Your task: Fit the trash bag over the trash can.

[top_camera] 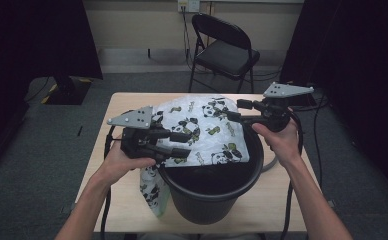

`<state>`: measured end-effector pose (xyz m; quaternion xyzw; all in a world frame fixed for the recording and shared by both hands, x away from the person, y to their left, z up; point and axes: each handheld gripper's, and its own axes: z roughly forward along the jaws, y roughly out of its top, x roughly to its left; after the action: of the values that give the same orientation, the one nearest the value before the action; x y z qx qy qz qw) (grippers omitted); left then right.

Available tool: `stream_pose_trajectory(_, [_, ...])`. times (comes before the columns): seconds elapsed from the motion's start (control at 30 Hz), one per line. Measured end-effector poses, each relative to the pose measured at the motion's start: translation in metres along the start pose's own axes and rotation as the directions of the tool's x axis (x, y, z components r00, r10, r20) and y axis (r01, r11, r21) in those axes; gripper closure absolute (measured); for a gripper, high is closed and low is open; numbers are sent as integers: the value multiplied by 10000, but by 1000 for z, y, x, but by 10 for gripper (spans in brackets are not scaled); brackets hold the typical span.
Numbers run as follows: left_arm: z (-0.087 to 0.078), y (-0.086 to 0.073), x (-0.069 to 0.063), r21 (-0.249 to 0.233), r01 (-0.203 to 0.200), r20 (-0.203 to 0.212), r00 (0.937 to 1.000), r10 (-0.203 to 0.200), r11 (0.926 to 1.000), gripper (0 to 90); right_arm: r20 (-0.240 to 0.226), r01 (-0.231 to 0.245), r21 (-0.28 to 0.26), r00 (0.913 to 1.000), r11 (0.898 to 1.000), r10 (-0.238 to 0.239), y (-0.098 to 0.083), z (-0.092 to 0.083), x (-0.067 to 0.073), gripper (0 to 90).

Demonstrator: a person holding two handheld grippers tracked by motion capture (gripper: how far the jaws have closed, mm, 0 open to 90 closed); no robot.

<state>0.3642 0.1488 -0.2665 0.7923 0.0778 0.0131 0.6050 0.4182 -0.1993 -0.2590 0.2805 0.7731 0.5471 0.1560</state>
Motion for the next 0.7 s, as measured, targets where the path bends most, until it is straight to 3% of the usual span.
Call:
stream_pose_trajectory(0.03, [-3,-1,2,-222,75,-35,10000,-76,9997,524,10,-14,115,10000,9999,14,-1,1,-1,409])
stream_pose_trajectory(0.07, [-7,-2,4,-446,133,-141,9998,-139,9989,522,24,148,340,9999,9993,-149,-2,3,0,512])
stream_pose_trajectory(0.1, [-11,-3,6,-673,216,-302,9993,-237,9975,522,24,148,340,9999,9993,-149,-2,3,0,512])
stream_pose_trajectory(0.13, [-19,-4,11,-999,412,-909,9946,-503,9941,495,39,233,564,9997,9981,-235,-3,4,1,540])
stream_pose_trajectory(0.17, [-19,-4,11,-999,412,-909,9946,-503,9941,483,39,233,564,9997,9981,-235,-3,4,1,540])
stream_pose_trajectory(0.2, [-25,-7,17,-1057,571,-1692,9828,-745,9928,477,-74,303,543,9995,9981,-299,-3,5,1,621])
stream_pose_trajectory(0.23, [-25,-7,17,-1057,571,-1692,9828,-745,9928,455,-74,303,543,9995,9981,-299,-3,5,1,621])
stream_pose_trajectory(0.33, [-34,-15,32,-1377,1159,-2596,9542,-1488,9837,399,116,460,513,9988,9976,-467,-3,4,4,682])
stream_pose_trajectory(0.4, [-36,-23,42,-1505,1532,-2645,9457,-1890,9767,389,179,521,484,9984,9975,-530,-3,4,5,699])
stream_pose_trajectory(0.47, [-33,-30,49,-1299,1864,-2734,9374,-2159,9739,379,92,511,157,9986,9986,-512,-2,0,5,771])
stream_pose_trajectory(0.6, [-30,-32,50,-1256,1919,-2556,9417,-2186,9733,445,-122,637,299,9979,9975,-634,-3,-1,6,832])
stream_pose_trajectory(0.67, [-28,-31,49,-1067,1846,-2580,9438,-2065,9770,553,-481,642,226,9968,9977,-631,-4,-3,7,867])
stream_pose_trajectory(0.7, [-27,-30,49,-1045,1823,-2561,9450,-2035,9777,553,-481,642,226,9968,9977,-631,-4,-3,7,867])
